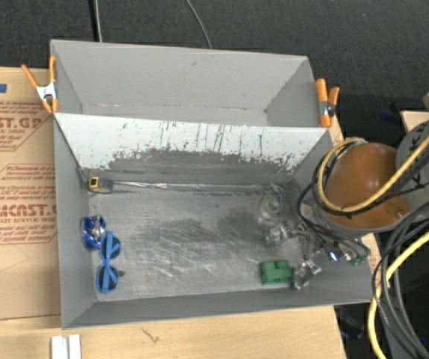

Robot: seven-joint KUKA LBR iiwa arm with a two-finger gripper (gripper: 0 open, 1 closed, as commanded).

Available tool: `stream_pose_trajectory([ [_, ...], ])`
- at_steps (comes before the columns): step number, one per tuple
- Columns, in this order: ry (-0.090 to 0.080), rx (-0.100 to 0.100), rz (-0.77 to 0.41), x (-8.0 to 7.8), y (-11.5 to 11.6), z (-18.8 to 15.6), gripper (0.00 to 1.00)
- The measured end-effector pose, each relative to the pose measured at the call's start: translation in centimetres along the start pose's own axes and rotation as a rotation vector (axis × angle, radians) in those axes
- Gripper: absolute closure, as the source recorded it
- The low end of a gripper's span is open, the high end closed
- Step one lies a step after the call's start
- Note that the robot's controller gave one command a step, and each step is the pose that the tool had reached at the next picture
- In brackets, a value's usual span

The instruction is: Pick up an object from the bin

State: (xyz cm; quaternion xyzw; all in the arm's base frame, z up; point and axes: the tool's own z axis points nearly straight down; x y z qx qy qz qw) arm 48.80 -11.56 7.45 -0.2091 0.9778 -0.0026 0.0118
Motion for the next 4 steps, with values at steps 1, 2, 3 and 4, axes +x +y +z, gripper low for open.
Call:
stream_pose_trajectory([
  [1,0.009,-0.003,0.001,0.3,0.0,0.0,1.00],
  [2,0.015,-0.005,-0.117,1.0,-3.2,-12.4,1.00],
  [3,0.020,-0.013,-0.118,1.0,-3.0,-12.0,0.00],
  [4,0.010,-0.008,-0.112,-4.7,-2.1,0.6,0.00],
])
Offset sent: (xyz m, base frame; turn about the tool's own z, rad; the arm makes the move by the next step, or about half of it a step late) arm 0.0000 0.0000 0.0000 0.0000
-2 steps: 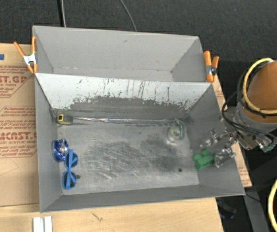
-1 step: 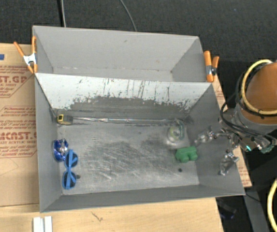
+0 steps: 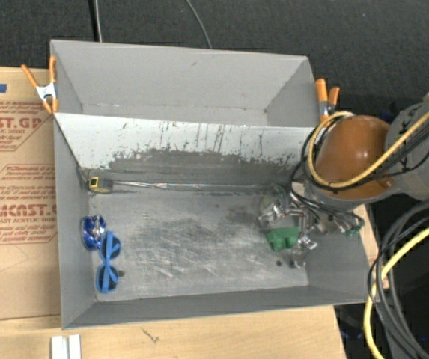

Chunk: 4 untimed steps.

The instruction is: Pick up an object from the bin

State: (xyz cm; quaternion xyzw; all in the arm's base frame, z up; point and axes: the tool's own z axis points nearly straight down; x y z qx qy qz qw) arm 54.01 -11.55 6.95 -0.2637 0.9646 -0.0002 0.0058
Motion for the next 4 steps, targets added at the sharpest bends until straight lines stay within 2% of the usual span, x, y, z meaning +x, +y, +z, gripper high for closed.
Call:
stream_pose_trajectory([
  [1,0.004,-0.015,-0.298,1.7,-2.6,-3.4,0.00],
  [2,0.001,-0.019,-0.305,-1.1,-2.2,-0.1,0.00],
  [3,0.002,-0.005,-0.305,-0.8,-2.9,-0.4,1.00],
  [4,0.002,0.002,-0.322,-1.8,-2.2,-13.9,1.00],
])
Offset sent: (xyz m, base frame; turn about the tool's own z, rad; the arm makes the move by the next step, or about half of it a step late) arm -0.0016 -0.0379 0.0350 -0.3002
